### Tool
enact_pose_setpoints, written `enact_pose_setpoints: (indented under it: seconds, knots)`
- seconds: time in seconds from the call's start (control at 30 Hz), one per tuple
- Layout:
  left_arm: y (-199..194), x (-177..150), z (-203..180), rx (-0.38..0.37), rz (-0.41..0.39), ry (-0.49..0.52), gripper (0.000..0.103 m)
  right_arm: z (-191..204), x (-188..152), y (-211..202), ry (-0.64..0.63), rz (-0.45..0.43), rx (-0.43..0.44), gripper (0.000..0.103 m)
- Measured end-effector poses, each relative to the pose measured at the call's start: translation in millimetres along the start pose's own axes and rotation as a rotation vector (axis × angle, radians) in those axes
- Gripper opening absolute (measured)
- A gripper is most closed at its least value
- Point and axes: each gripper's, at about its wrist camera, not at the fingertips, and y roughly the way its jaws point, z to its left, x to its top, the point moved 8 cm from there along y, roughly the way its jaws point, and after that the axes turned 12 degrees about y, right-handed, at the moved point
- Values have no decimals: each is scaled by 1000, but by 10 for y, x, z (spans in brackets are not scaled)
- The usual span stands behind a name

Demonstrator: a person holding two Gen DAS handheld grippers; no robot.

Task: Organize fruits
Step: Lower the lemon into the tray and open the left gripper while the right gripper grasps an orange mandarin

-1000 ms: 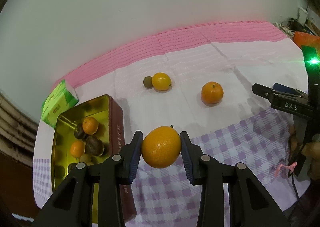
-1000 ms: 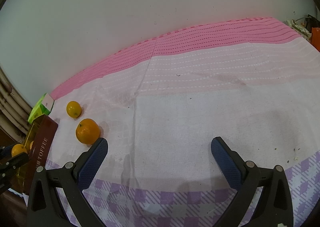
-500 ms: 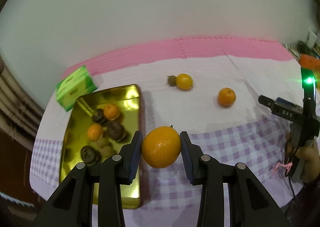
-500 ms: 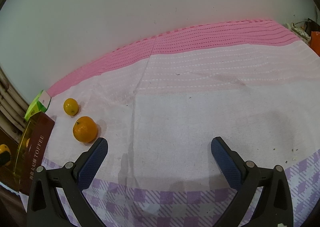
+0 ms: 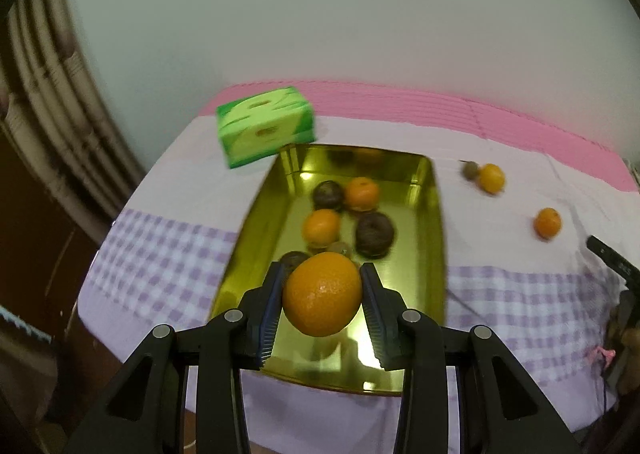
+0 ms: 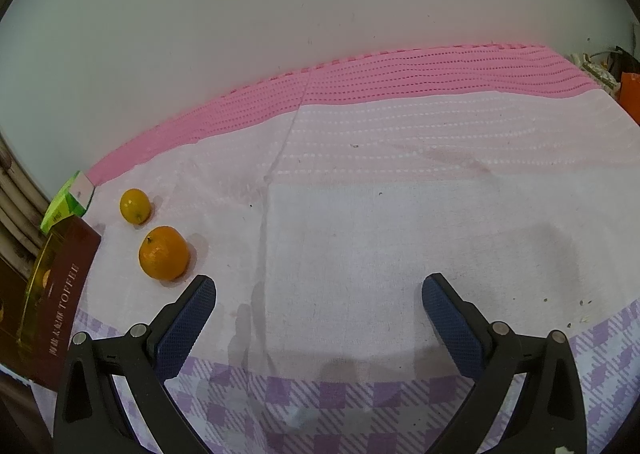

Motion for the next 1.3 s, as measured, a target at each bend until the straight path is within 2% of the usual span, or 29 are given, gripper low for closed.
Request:
enact_pose_setpoints:
  seconds: [0.1,0.53,0.8,0.87,1.03,1.3]
  knots:
    - [51,-43,73,-6,1,-18,39,5,-7,7,-7,1,-10,102]
    - [209,-136,-40,-52,26,-3,39,77,-60,49,-73,24,-70,103]
    - [241,-162,-72,-60,32,2,39,743,-168,-42,-311,29,35,101]
    - [243,-164,-67,-60,32,3,39,884,-149,7,-336,37,47,101]
    - [265,-180,-71,-65,36,1,39,1039,-102,115,-333,48,58,100]
    - [331,-218,-57,-76,51,-12,39,1033,-127,301,-318,71,34,100]
